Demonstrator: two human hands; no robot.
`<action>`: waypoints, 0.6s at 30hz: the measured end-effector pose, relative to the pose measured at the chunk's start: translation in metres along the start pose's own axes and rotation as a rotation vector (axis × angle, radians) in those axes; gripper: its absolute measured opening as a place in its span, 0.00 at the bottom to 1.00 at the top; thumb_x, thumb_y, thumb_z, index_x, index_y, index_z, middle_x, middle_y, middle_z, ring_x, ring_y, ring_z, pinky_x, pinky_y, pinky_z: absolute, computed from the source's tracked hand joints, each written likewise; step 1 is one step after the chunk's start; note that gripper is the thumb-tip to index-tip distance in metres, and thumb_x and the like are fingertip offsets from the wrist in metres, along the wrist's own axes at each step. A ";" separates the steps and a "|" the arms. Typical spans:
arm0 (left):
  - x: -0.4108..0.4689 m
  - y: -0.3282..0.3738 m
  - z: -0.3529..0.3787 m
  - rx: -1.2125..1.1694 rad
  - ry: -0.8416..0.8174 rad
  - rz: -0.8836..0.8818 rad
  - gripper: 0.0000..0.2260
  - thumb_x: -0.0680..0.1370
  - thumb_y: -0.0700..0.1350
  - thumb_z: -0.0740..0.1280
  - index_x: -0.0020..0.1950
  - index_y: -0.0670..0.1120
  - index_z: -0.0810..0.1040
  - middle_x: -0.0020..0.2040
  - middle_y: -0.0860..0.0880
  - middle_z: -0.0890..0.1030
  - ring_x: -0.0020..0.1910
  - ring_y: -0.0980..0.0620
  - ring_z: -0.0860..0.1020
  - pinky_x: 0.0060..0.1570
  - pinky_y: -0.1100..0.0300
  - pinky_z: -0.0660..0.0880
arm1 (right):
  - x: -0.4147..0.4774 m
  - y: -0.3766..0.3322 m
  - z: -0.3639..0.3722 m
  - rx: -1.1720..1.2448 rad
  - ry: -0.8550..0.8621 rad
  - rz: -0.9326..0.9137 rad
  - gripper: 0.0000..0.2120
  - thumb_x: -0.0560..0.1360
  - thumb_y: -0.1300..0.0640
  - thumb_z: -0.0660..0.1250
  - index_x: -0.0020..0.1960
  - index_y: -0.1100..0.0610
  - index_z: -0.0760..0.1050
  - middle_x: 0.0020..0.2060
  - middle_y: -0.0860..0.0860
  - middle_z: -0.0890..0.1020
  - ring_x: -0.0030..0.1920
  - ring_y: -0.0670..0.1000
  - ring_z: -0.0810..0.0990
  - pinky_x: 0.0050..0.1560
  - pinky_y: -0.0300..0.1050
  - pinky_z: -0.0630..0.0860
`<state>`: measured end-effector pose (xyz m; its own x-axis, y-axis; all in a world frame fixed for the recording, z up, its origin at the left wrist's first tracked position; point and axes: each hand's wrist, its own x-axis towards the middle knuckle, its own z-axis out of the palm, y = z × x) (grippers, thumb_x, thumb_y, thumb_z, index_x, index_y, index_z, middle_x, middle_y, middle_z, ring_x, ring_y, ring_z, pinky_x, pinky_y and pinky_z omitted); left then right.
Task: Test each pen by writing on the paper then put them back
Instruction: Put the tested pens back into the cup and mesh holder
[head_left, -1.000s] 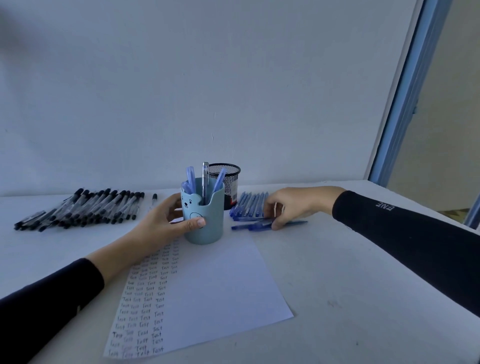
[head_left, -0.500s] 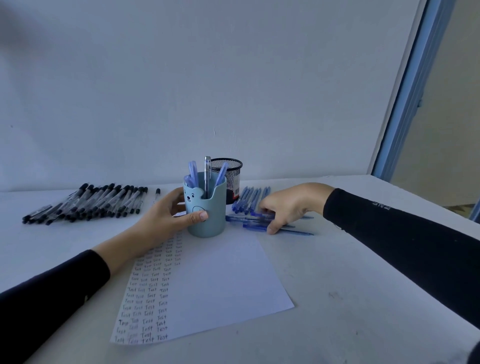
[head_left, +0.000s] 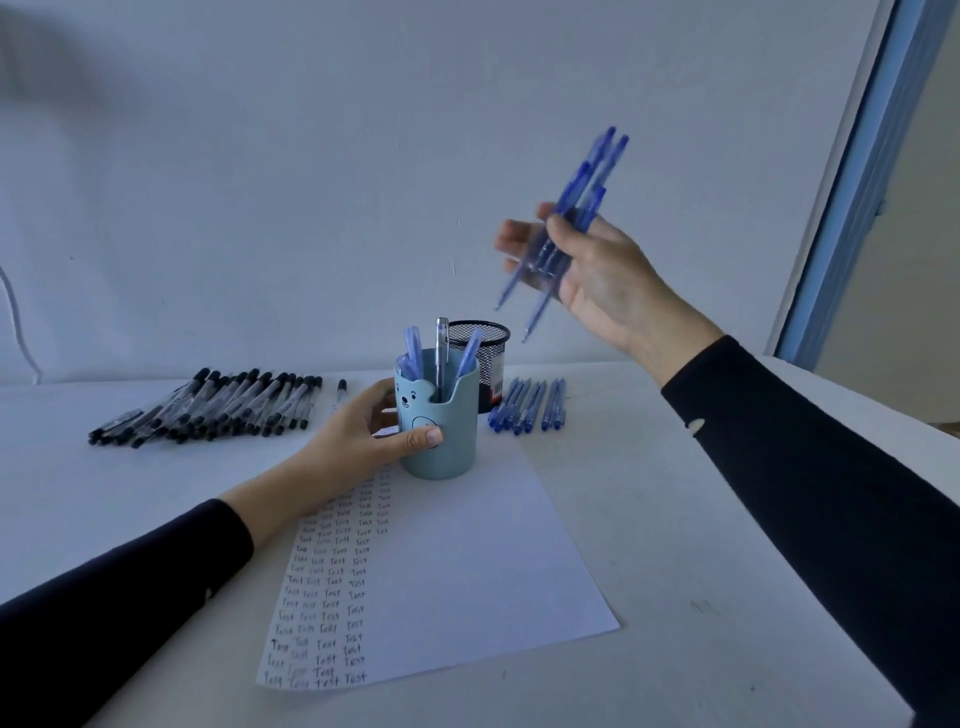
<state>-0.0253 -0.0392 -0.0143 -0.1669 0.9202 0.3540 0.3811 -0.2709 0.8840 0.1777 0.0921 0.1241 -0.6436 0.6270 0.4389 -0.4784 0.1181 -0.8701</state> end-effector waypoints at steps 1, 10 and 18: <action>0.000 0.000 0.000 0.003 0.002 -0.001 0.24 0.71 0.46 0.74 0.65 0.48 0.74 0.59 0.54 0.81 0.60 0.56 0.78 0.58 0.63 0.75 | 0.001 0.006 0.012 -0.049 -0.008 -0.068 0.06 0.85 0.61 0.52 0.53 0.56 0.67 0.52 0.57 0.84 0.59 0.56 0.82 0.63 0.50 0.76; 0.000 -0.002 -0.001 0.004 0.004 -0.031 0.27 0.70 0.52 0.77 0.66 0.51 0.73 0.59 0.53 0.82 0.61 0.56 0.78 0.61 0.57 0.74 | -0.017 0.083 0.025 -0.970 -0.206 -0.037 0.14 0.84 0.49 0.54 0.62 0.56 0.71 0.72 0.49 0.70 0.79 0.49 0.41 0.68 0.54 0.21; 0.002 -0.007 -0.003 0.011 0.001 -0.025 0.28 0.68 0.54 0.77 0.65 0.51 0.74 0.59 0.53 0.81 0.62 0.55 0.77 0.61 0.57 0.73 | -0.018 0.048 0.013 -0.680 -0.214 -0.023 0.27 0.78 0.40 0.61 0.73 0.49 0.65 0.74 0.44 0.67 0.70 0.34 0.66 0.70 0.33 0.61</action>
<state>-0.0309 -0.0362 -0.0184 -0.1773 0.9264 0.3323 0.3871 -0.2448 0.8889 0.1581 0.0768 0.0771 -0.7745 0.4617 0.4323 -0.0596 0.6271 -0.7766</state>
